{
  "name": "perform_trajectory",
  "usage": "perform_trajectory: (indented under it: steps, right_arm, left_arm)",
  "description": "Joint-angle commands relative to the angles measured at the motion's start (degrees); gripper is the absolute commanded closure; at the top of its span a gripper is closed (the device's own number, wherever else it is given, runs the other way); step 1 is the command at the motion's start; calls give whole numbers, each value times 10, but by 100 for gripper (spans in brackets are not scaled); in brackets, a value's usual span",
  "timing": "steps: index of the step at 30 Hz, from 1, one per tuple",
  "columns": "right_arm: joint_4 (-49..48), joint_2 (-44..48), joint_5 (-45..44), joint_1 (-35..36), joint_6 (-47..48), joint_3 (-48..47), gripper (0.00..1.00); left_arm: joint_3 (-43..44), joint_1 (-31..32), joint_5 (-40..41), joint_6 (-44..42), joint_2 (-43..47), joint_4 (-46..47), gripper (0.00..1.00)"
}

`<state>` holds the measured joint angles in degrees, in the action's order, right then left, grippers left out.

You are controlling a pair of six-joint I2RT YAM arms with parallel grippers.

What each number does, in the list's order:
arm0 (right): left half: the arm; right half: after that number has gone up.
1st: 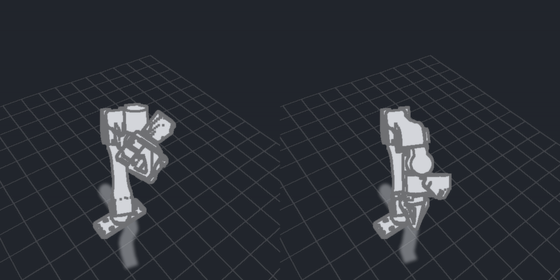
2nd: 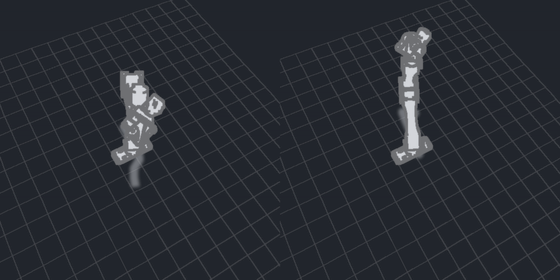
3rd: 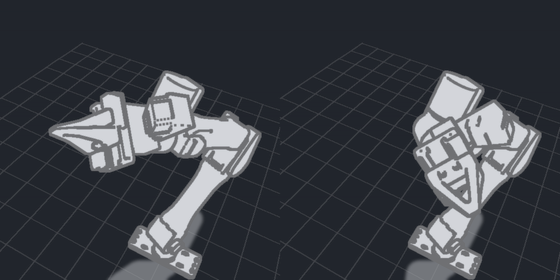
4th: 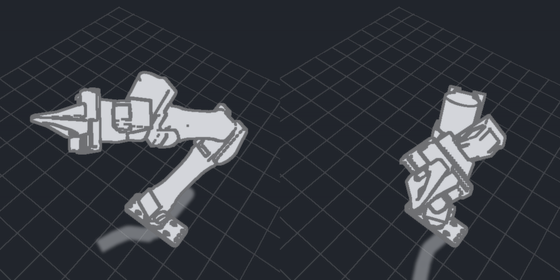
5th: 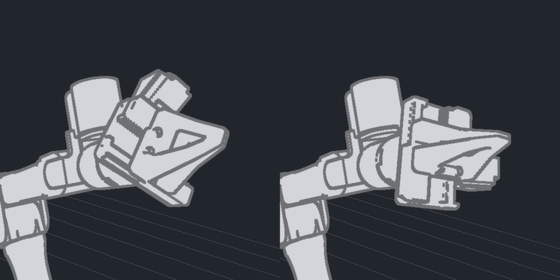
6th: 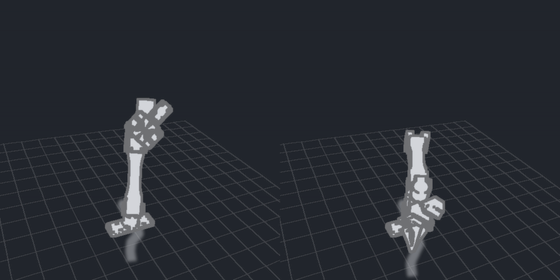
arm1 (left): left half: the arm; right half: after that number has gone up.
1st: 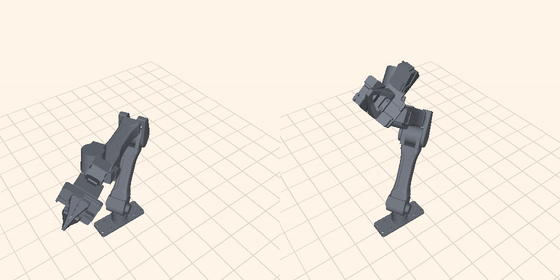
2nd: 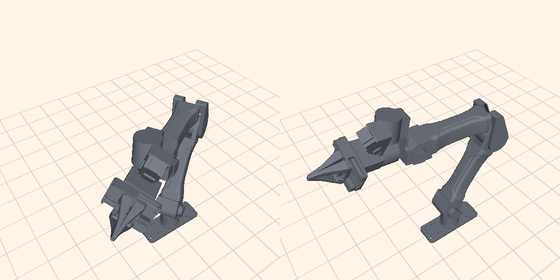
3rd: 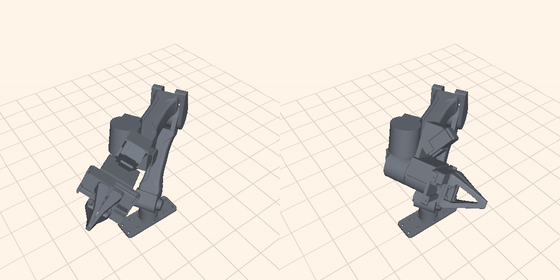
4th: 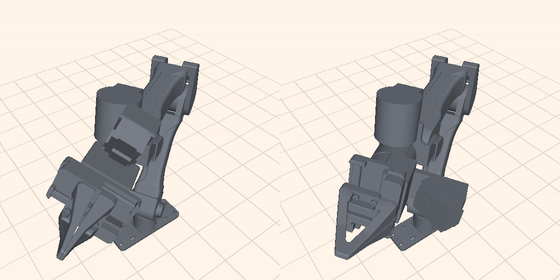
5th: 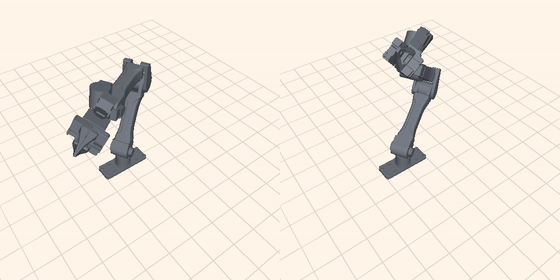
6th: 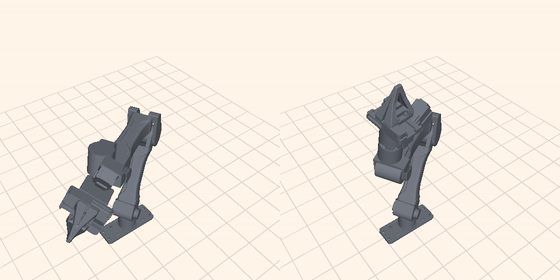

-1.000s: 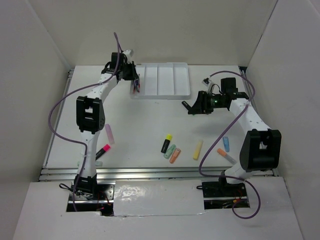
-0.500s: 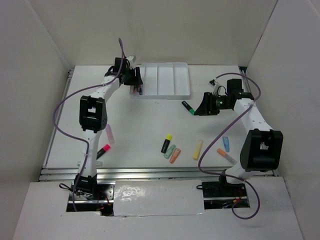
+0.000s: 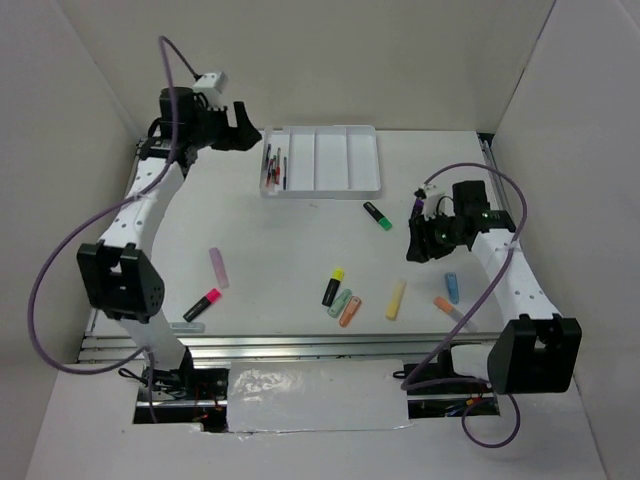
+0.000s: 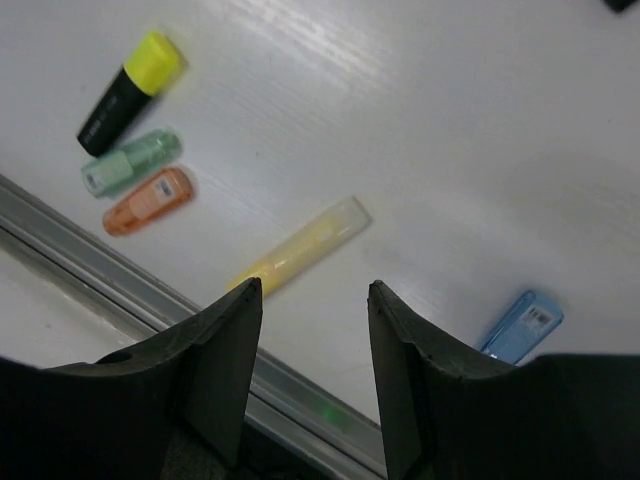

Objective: Sort the stationery into containers
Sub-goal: Pick up the pen from the center of the board.

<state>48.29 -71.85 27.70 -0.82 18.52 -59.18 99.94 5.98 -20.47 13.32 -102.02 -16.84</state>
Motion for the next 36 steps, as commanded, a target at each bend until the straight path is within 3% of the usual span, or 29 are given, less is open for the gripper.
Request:
perform_trajectory:
  steps: [1, 4, 8, 12, 15, 17, 18, 19, 25, 28, 33, 36]
  right_arm:
    - [26, 38, -69, 32, 45, 34, 46]
    - [11, 63, -93, 66, 37, 61, 46]
    - [-33, 62, -175, 100, 10, 93, 46]
    - [-48, 37, -186, 104, -10, 96, 46]
    - [-67, 25, -177, 128, -12, 92, 45]
    - [-79, 14, -170, 152, -8, 87, 44]
    - [-83, 8, -163, 180, -9, 81, 36]
    - [-85, -12, -158, 197, -12, 63, 34]
    - [-77, -125, -82, 295, -72, -18, 34]
    - [-103, -157, -98, 335, -91, -35, 33]
    - [-165, -151, -184, 397, 2, -16, 30]
    - [-188, -138, -188, 416, 115, 3, 26]
  left_arm:
    - [-65, -23, -83, -43, 48, -31, 4]
    - [-159, -28, -85, -80, 124, -50, 1]
    - [-295, -34, -10, -122, 260, -49, 1]
    - [-451, -57, 65, -110, 384, -1, 1]
    - [-509, -78, 65, -191, 472, -31, 1]
    - [-533, -78, 54, -201, 530, -32, 1]
    - [-541, -78, 48, -213, 539, -41, 1]
    - [-535, -75, 44, -217, 548, -64, 1]
    - [-523, -76, 68, -187, 524, -110, 2]
    - [-531, -78, 82, -174, 541, -100, 2]
    - [-536, -78, 16, -218, 570, -113, 1]
    - [-539, -77, -20, -240, 573, -119, 1]
